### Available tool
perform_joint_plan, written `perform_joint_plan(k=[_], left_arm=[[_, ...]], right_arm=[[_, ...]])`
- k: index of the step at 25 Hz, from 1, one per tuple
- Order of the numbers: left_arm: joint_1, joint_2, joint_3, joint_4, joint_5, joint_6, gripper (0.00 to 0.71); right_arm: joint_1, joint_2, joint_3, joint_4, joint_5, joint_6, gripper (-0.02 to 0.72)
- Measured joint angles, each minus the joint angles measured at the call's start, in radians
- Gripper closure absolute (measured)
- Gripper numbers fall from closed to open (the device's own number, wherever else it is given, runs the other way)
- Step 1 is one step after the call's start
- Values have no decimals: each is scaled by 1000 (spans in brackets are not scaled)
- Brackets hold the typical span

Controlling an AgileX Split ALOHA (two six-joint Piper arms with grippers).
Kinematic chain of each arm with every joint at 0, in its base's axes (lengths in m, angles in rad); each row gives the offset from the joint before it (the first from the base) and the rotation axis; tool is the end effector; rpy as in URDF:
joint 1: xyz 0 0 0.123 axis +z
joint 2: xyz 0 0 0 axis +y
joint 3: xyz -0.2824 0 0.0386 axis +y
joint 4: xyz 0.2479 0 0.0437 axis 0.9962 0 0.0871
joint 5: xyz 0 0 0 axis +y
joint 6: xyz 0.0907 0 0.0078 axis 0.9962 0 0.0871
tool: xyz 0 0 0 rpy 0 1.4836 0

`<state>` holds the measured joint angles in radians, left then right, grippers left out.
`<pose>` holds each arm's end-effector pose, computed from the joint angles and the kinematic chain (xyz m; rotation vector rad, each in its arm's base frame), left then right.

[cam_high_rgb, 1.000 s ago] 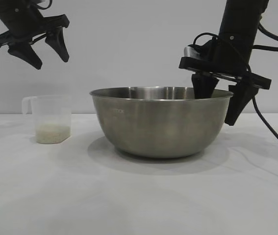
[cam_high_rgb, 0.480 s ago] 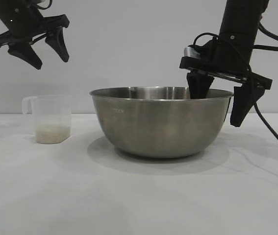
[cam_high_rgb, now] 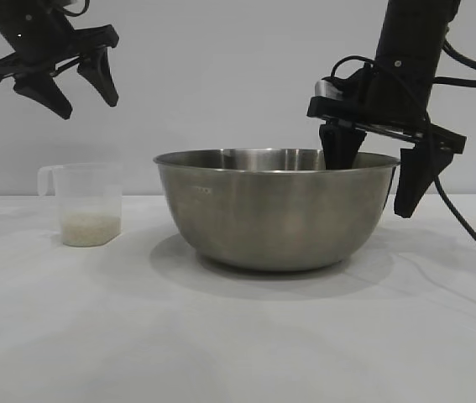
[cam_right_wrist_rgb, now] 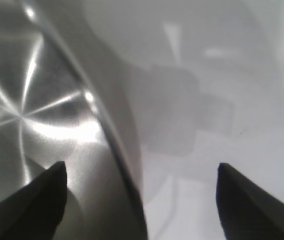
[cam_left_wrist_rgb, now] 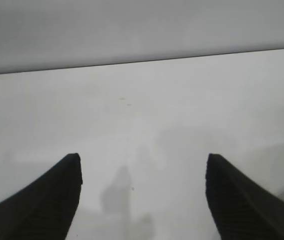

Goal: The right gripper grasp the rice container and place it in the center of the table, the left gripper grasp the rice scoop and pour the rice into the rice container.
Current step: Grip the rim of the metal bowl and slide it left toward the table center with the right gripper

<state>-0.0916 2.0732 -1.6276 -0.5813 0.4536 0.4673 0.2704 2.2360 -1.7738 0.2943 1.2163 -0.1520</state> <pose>0.4732 -0.0655 0.2245 0.1531 2.3112 -0.3614 0.4226 0.1429 0.1623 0.4852 -3.0377 -0.4228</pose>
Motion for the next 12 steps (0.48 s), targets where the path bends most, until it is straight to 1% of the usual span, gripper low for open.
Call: perform_joint_plan(k=[8,10,12], left_arm=[[0,0,0,0,0,0,165],[0,0,0,0,0,0,165],[0,0,0,0,0,0,165]], right_arm=[[0,-31,-105,-35,2,2,179],[0,-54,-111,-64,4,7,179],[0,-78,-111,-110,10,20,179]])
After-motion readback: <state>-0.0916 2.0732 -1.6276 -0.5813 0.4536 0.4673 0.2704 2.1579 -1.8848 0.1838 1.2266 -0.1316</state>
